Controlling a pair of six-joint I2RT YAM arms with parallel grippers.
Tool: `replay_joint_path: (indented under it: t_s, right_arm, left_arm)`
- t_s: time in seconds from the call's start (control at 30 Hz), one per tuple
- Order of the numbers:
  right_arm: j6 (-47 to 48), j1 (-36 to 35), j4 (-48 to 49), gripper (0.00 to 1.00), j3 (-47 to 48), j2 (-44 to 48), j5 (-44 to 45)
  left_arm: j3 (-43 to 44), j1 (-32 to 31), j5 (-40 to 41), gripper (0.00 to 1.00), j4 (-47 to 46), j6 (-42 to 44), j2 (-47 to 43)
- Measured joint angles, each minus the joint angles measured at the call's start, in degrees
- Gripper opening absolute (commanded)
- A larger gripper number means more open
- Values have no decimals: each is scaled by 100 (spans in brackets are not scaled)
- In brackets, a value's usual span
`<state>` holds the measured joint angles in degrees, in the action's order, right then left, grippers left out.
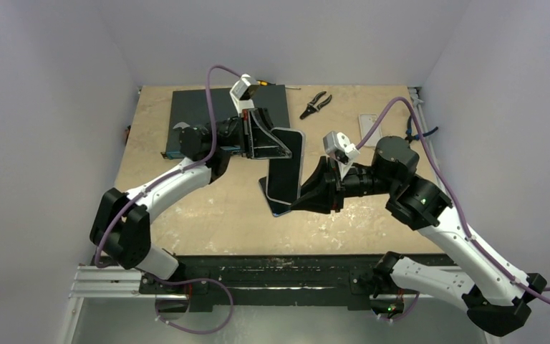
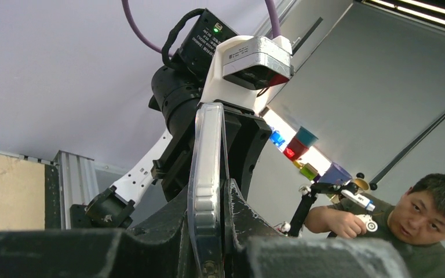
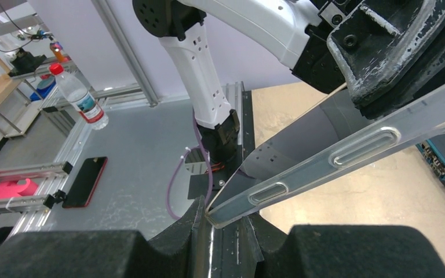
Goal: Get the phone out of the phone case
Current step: Remove the phone case from the phone.
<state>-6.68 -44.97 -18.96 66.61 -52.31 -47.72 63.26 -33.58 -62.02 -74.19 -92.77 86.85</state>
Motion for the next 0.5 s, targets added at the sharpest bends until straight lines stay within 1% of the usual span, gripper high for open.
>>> replay_joint_path:
  t_s: [0.3, 0.5]
  right_arm:
    - [-129, -2, -9, 0, 2, 11, -111]
    - [-105, -2, -42, 0, 0, 11, -197]
  left_arm:
    - [-131, -149, 361, 0, -1078, -949, 538]
    - [-133, -291, 505, 0, -1272, -1486, 833]
